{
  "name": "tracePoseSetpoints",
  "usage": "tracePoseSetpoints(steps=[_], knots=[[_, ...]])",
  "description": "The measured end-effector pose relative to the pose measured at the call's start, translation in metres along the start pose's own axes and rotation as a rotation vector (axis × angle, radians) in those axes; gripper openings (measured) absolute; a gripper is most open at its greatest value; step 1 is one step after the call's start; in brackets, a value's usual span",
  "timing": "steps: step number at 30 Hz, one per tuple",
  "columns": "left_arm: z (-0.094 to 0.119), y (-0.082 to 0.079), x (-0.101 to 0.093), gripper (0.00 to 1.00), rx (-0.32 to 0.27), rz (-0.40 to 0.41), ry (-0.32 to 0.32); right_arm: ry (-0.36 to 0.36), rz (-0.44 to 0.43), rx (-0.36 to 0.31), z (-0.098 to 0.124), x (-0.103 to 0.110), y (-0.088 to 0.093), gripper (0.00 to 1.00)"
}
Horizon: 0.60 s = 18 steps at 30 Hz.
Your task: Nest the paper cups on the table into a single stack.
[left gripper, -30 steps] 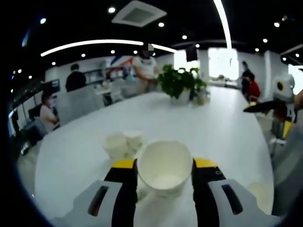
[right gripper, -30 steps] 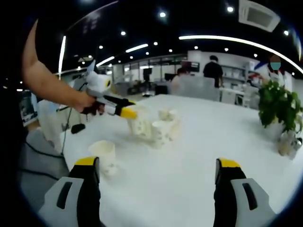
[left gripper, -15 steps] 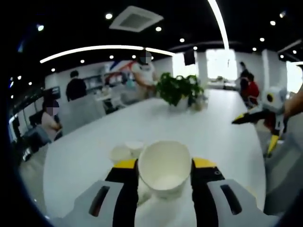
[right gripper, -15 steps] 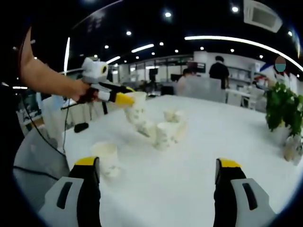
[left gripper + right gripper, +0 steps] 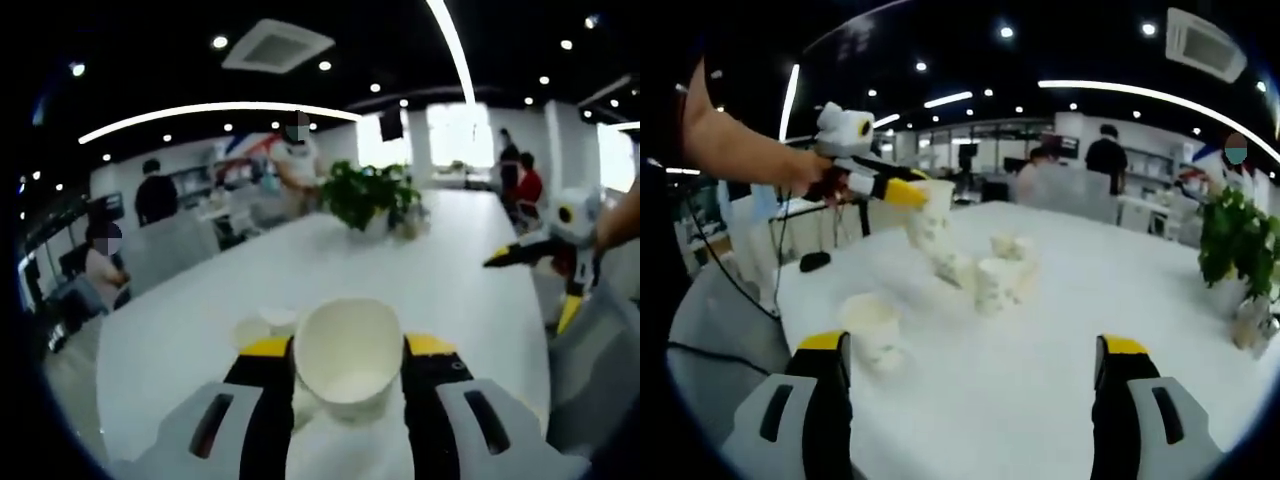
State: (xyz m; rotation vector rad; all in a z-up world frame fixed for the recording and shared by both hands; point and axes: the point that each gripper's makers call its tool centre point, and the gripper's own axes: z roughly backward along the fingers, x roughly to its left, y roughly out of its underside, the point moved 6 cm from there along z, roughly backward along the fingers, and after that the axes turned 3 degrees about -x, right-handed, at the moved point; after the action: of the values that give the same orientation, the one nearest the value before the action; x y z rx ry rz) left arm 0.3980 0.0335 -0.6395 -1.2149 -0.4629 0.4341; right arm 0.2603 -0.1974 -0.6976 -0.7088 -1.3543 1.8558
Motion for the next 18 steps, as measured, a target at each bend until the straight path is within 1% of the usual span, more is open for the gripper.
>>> tracePoseSetpoints(steps=[2, 5, 10, 13, 18], knots=[[0.000, -0.003, -0.003, 0.41, -0.001, -0.011, 0.011, -0.002, 0.008, -0.008, 0.001, 0.003, -0.002, 1.00], [-0.001, -0.004, -0.003, 0.41, 0.000, -0.017, 0.015, -0.012, 0.018, 0.006, -0.001, 0.004, 0.002, 1.00], [0.000, -0.005, -0.004, 0.41, 0.004, -0.014, 0.018, -0.011, 0.010, 0.003, -0.010, 0.000, 0.000, 1.00], [0.002, -0.007, -0.006, 0.41, -0.002, -0.015, 0.021, -0.005, 0.008, -0.008, -0.015, -0.005, -0.004, 1.00], [0.007, -0.010, -0.010, 0.40, -0.003, -0.004, 0.018, -0.017, 0.022, 0.000, -0.025, -0.011, -0.013, 1.00]])
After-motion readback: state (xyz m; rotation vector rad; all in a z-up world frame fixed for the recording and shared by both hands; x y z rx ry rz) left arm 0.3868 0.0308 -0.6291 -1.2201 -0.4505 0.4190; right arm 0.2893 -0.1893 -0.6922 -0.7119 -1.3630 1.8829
